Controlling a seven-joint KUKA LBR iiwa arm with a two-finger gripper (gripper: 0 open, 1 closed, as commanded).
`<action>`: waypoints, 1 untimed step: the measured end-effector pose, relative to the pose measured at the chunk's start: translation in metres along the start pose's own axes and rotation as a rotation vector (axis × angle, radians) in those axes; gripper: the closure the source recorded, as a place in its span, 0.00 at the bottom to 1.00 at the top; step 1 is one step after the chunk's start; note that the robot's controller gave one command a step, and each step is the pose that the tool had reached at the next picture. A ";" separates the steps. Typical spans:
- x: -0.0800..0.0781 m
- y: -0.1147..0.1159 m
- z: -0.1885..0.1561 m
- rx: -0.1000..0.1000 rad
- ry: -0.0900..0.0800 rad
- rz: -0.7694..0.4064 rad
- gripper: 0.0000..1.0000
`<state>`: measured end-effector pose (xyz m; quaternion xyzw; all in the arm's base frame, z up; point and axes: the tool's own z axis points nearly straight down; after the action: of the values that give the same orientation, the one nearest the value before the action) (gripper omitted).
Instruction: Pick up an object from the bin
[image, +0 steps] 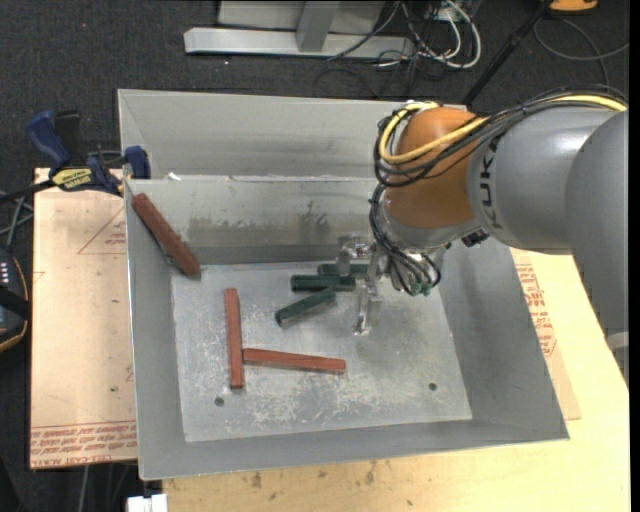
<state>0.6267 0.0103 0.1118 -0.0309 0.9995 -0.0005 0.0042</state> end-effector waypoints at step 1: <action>-0.021 0.022 0.038 -0.003 0.000 -0.149 1.00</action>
Offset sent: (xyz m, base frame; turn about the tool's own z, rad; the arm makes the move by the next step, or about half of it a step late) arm 0.0000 0.0000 0.0000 0.0000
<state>0.6463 0.0338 0.0737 -0.1051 0.9944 0.0007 0.0041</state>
